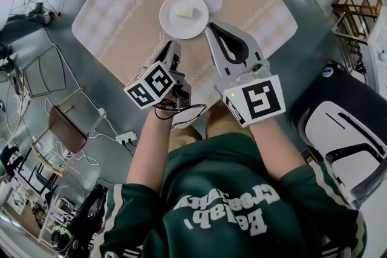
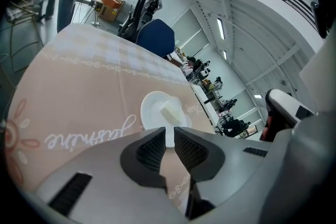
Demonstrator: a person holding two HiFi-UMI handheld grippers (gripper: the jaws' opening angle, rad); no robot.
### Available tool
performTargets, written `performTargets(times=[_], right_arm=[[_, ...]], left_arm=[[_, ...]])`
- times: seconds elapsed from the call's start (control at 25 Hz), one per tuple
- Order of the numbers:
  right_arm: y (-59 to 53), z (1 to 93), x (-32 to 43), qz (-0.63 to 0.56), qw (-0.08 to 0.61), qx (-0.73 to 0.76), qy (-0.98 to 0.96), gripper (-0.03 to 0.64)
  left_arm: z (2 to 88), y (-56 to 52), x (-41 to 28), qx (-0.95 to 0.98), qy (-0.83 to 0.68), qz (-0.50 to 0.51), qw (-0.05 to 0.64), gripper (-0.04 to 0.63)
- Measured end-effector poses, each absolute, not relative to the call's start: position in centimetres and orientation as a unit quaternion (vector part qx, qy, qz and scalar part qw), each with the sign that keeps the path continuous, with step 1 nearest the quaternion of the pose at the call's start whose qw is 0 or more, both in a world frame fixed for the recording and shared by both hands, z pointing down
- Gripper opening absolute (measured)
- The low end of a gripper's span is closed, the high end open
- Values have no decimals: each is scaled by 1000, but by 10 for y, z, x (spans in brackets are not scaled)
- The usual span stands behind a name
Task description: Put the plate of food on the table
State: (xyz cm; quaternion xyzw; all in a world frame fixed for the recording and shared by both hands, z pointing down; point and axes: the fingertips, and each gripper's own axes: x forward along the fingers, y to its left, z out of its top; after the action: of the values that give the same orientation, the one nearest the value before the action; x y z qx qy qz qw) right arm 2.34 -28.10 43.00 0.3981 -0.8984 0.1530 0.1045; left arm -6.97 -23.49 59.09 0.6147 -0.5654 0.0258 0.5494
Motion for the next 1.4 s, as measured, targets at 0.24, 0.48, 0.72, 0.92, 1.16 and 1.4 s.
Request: performTargets(times=[0.24,0.48,0.72,0.92,1.16,1.4], right_arm=[[-285,415,17,148,99,394,-902,15],[-276,409,4,136,108,398,-901,15],[-266,387,-11,105,118,403,-901,15],[-257,360,-22,85,109,404,-904,15],[-236,327,-33,73,112,379,-916,15],[-217,299,-37,58,109,372,-920,15]], left_arm=[[567,-234,-69,622,-568,17,539,26],[549,-225,-73,652,-558,33,512,11],[518,-225,-85,690,-541,34,480,9],[482,-225,-99,729,-544,49,412,9],[418,-220,-94,781,-520,33,344,9],[348,-213,-85,832,-498,38,240,9]])
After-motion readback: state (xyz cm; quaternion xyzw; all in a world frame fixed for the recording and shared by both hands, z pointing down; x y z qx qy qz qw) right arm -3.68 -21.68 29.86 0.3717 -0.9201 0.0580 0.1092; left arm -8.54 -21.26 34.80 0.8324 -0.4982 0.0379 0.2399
